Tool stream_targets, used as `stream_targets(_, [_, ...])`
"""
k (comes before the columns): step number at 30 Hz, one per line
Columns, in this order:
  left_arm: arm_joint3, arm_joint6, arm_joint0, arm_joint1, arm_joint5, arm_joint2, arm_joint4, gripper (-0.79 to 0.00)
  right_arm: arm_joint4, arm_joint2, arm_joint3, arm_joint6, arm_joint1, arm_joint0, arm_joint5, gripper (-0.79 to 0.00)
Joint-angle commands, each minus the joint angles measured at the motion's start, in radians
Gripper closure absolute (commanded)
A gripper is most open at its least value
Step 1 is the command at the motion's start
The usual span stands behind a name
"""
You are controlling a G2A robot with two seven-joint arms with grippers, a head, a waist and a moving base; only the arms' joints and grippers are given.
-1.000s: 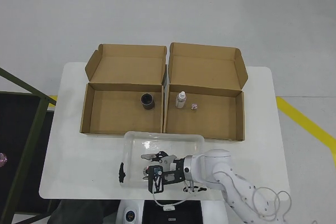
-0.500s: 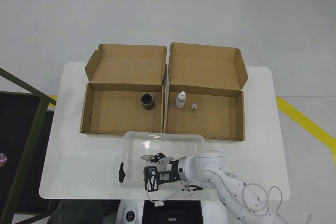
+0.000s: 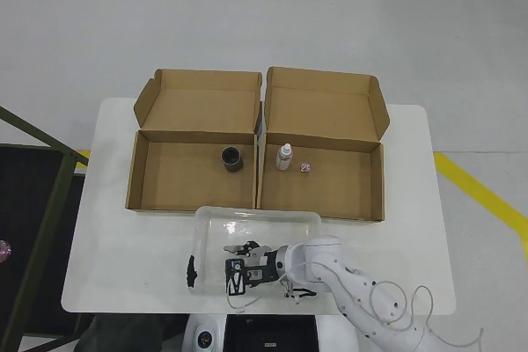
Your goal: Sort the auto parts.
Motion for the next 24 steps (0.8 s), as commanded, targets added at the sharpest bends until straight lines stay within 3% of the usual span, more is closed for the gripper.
stream_targets(1, [0.000, 0.000, 0.000, 0.000, 0.000, 0.000, 0.000, -0.785, 0.000, -0.006, 0.010, 0.000, -0.001, 0.005, 0.003, -0.443])
stream_targets(9, [0.000, 0.000, 0.000, 0.000, 0.000, 0.000, 0.000, -0.785, 0.012, -0.021, 0.030, 0.002, -0.003, 0.018, 0.001, -0.305])
stream_targets(11, [0.000, 0.000, 0.000, 0.000, 0.000, 0.000, 0.000, -0.785, 0.018, -0.022, 0.031, 0.003, -0.004, 0.022, 0.000, -0.234])
stream_targets(15, [0.000, 0.000, 0.000, 0.000, 0.000, 0.000, 0.000, -0.785, 0.037, -0.023, 0.026, -0.002, -0.004, 0.030, -0.005, 0.000])
stream_targets(24, [0.000, 0.000, 0.000, 0.000, 0.000, 0.000, 0.000, -0.785, 0.090, -0.001, -0.037, -0.040, 0.002, 0.024, -0.013, 0.000])
